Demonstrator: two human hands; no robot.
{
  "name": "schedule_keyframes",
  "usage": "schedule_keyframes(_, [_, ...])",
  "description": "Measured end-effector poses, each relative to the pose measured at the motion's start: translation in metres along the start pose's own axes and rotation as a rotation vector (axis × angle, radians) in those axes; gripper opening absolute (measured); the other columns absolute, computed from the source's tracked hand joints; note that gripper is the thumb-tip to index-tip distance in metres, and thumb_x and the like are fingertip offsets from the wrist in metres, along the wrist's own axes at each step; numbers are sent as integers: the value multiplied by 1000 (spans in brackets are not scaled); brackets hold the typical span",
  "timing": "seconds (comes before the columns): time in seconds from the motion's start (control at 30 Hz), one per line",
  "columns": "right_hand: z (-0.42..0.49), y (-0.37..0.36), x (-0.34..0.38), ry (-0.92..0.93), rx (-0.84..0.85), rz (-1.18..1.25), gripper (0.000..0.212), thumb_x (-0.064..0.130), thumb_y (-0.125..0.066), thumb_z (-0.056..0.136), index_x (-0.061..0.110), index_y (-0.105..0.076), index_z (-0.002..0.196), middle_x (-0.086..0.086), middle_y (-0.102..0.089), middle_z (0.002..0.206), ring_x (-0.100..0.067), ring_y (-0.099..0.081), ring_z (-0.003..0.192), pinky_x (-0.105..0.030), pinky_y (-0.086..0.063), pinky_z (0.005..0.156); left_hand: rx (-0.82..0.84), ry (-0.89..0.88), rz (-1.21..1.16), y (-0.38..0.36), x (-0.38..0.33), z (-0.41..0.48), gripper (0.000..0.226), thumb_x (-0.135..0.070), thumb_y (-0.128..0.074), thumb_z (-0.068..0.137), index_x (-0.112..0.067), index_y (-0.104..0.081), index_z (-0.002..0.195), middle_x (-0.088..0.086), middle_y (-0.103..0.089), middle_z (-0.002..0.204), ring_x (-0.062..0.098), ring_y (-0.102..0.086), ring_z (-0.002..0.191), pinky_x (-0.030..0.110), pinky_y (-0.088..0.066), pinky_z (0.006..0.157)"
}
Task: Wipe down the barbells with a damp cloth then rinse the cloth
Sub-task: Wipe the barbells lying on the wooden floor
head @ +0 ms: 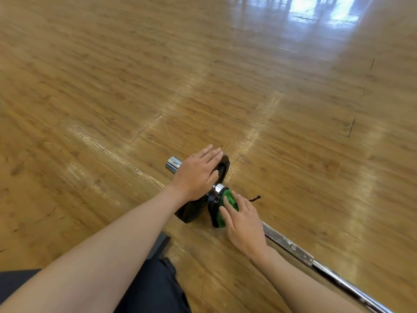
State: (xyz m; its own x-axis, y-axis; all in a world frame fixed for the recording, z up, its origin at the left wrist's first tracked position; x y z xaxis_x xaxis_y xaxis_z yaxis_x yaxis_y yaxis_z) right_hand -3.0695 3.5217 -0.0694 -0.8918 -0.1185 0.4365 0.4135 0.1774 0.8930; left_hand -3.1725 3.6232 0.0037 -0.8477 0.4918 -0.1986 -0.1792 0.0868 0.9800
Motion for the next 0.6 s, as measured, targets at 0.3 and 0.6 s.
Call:
schedule_keyframes(0.3, [5, -8, -15, -173, -134, 21, 90, 28, -82, 79, 4, -35, 153, -17, -42, 155, -33, -55, 129, -40, -57, 93, -32, 14, -29, 5, -1, -5, 61, -38, -25, 98, -14, -47, 149, -1, -45, 155, 20, -35, 146, 44, -45, 105])
schedule_keyframes(0.6, [12, -16, -11, -46, -210, -305, 71, -5, -80, 65, 1, -58, 133, -21, -65, 110, -35, -63, 80, -42, -57, 65, 2, 49, -18, 1, 1, 8, 67, -45, -17, 95, -20, -45, 151, -7, -41, 157, 13, -30, 148, 40, -42, 109])
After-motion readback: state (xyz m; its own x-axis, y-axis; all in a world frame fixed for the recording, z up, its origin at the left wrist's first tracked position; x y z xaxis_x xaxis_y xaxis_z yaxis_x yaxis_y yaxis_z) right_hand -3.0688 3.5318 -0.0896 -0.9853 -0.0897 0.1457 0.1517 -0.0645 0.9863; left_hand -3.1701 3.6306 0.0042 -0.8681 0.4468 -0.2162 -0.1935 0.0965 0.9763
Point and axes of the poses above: each hand's wrist, its own z-axis towards the middle knuckle, its own y-axis out of the back of the hand, x = y × z, the point moved 10 cm from there along z, towards the middle knuckle
